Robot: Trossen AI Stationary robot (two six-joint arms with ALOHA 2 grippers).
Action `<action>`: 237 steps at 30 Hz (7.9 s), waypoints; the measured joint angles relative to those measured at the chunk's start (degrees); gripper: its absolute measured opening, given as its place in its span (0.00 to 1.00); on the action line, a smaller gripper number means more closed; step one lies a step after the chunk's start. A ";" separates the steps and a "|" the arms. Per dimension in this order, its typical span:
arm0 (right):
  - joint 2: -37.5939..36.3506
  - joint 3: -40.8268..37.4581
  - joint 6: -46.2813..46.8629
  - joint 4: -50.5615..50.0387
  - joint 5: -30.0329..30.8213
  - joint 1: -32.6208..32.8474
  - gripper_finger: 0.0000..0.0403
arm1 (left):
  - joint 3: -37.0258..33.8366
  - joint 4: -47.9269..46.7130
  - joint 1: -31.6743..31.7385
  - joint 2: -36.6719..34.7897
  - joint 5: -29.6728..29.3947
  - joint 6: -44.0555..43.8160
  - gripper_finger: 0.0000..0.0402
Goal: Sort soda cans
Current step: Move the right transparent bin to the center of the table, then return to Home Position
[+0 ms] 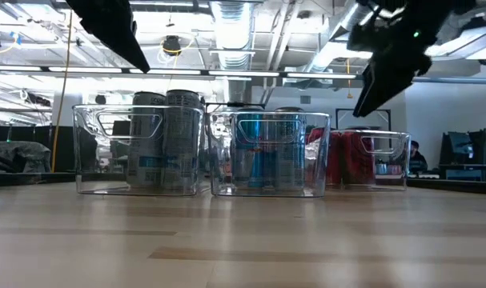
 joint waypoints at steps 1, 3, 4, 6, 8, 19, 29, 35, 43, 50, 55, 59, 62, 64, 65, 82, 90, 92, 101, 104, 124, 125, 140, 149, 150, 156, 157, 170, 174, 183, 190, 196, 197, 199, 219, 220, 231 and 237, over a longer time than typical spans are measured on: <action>0.70 0.00 -0.33 0.09 0.00 -0.70 0.68 | 0.00 -0.02 0.00 0.00 -0.02 0.75 0.15; 1.91 0.00 -1.06 0.10 0.01 -2.40 0.69 | -0.27 0.23 0.00 0.00 -0.03 1.73 0.15; 2.48 0.00 -1.25 0.09 -0.03 -3.17 0.69 | -0.67 0.26 0.01 0.00 -0.06 1.92 0.15; 3.42 0.00 -1.66 0.07 -0.84 -4.77 0.68 | -1.63 0.00 0.26 0.00 -0.11 2.30 0.15; 4.23 0.00 -1.84 0.07 -1.52 -6.02 0.67 | -2.56 0.02 0.48 0.02 -0.11 2.00 0.15; 8.71 0.00 -2.31 -0.15 -3.71 -7.67 0.29 | -6.30 0.14 0.74 0.00 -0.15 -1.09 0.15; 8.39 0.11 -0.13 -0.29 -5.66 -4.74 0.05 | -6.54 0.09 0.76 0.00 -0.13 -1.35 0.15; 8.34 0.06 2.95 -1.46 -6.86 -1.92 0.05 | -6.54 0.11 0.76 0.00 -0.13 -1.32 0.15; 8.26 0.17 6.01 -2.47 -8.18 3.85 0.03 | -6.54 0.11 0.76 0.00 -0.13 -1.29 0.15; 8.26 0.17 6.11 -2.27 -8.95 9.51 0.03 | -6.54 0.11 0.76 0.00 -0.11 -1.29 0.15; 8.35 0.07 6.07 0.05 -10.48 12.94 0.03 | -6.54 0.11 0.76 0.00 -0.11 -1.29 0.15; 8.49 0.56 5.69 0.60 -11.50 14.81 0.03 | -6.54 0.11 0.76 0.00 -0.11 -1.27 0.15; 8.52 1.48 5.27 1.00 -11.48 15.33 0.03 | -6.54 0.13 0.76 0.00 -0.09 -1.31 0.15; 8.72 2.11 5.04 1.45 -11.23 15.27 0.03 | -6.54 0.13 0.76 0.00 -0.09 -1.32 0.15; 9.05 2.45 5.01 1.70 -11.12 15.05 0.03 | -6.54 0.13 0.76 0.00 -0.09 -1.33 0.15; 16.86 7.18 1.78 1.09 -12.32 11.87 0.05 | -6.54 0.09 0.76 0.00 -0.06 -1.40 0.15; 14.24 8.39 1.63 -2.46 -12.80 11.87 0.25 | -6.51 0.11 0.75 0.00 -0.06 -1.44 0.15; 13.71 8.37 1.63 -2.26 -12.80 11.87 0.31 | -6.51 0.10 0.75 0.00 -0.06 -1.43 0.15; 9.37 9.71 3.33 -0.74 -12.98 12.80 0.54 | -4.96 -0.88 0.47 -6.52 -0.09 0.33 0.15; 5.06 10.90 3.32 1.63 -12.87 13.78 0.57 | -4.85 2.26 -0.46 -12.42 -0.62 3.60 0.15; -21.86 8.68 -2.01 3.45 6.41 15.21 0.01 | -20.30 22.53 -1.51 -46.20 -3.76 20.69 0.00; -22.69 7.90 -2.40 3.59 6.63 15.21 0.01 | -20.74 22.68 -1.51 -47.08 -3.65 21.28 0.00; -49.63 -9.51 -2.52 7.75 11.09 15.21 0.00 | -29.42 23.36 -1.42 -56.10 -4.48 24.33 0.00; -64.23 -19.65 -1.92 11.88 10.71 15.22 0.00 | -34.92 29.21 -1.05 -60.78 -4.68 27.92 0.00; -64.24 -19.78 -1.80 12.84 10.61 15.28 0.00 | -35.32 29.53 -0.77 -61.39 -4.68 28.13 0.00; -62.04 -21.84 -1.18 14.17 10.68 15.21 0.00 | -37.69 29.64 1.31 -64.66 -4.65 27.62 0.00; -61.99 -22.87 -1.20 15.70 10.68 15.21 0.00 | -38.14 29.81 1.56 -64.89 -4.67 27.36 0.00; -62.19 -33.90 -5.07 31.16 10.42 12.88 0.00 | -43.38 37.28 5.53 -65.20 1.62 23.71 0.00; -62.19 -35.35 -5.10 32.24 6.49 10.15 0.00 | -45.73 40.46 8.04 -65.19 3.98 23.37 0.00; -62.23 -36.76 -2.22 31.52 -1.32 3.70 0.00 | -48.37 42.38 14.44 -65.20 12.15 20.28 0.00; -62.23 -36.76 -1.17 29.66 -2.97 1.24 0.00 | -50.23 42.69 18.24 -65.19 15.57 19.40 0.00; -62.23 -39.84 -1.23 33.95 -2.97 -0.26 0.00 | -52.13 43.45 20.78 -65.20 17.25 18.53 0.00; -62.21 -41.04 -1.27 35.64 -2.96 -0.47 0.00 | -52.60 43.73 21.19 -65.22 17.46 18.21 0.00; -62.21 -42.42 -1.42 37.14 -2.97 -0.93 0.00 | -52.97 43.98 22.15 -65.22 18.70 17.95 0.00; -64.15 -45.53 -0.99 40.20 -6.95 -1.31 0.00 | -57.02 48.02 25.06 -66.47 26.72 14.55 0.00; -64.16 -45.53 -1.26 40.20 -6.97 -1.29 0.00 | -57.05 47.94 25.22 -66.35 27.28 14.62 0.00; -64.16 -45.57 -2.59 40.20 -6.97 -1.31 0.06 | -57.13 48.50 25.35 -66.10 24.48 12.17 0.00; -64.15 -45.59 -2.65 40.20 -6.97 -1.31 0.09 | -57.20 48.50 25.35 -66.10 24.45 12.17 0.00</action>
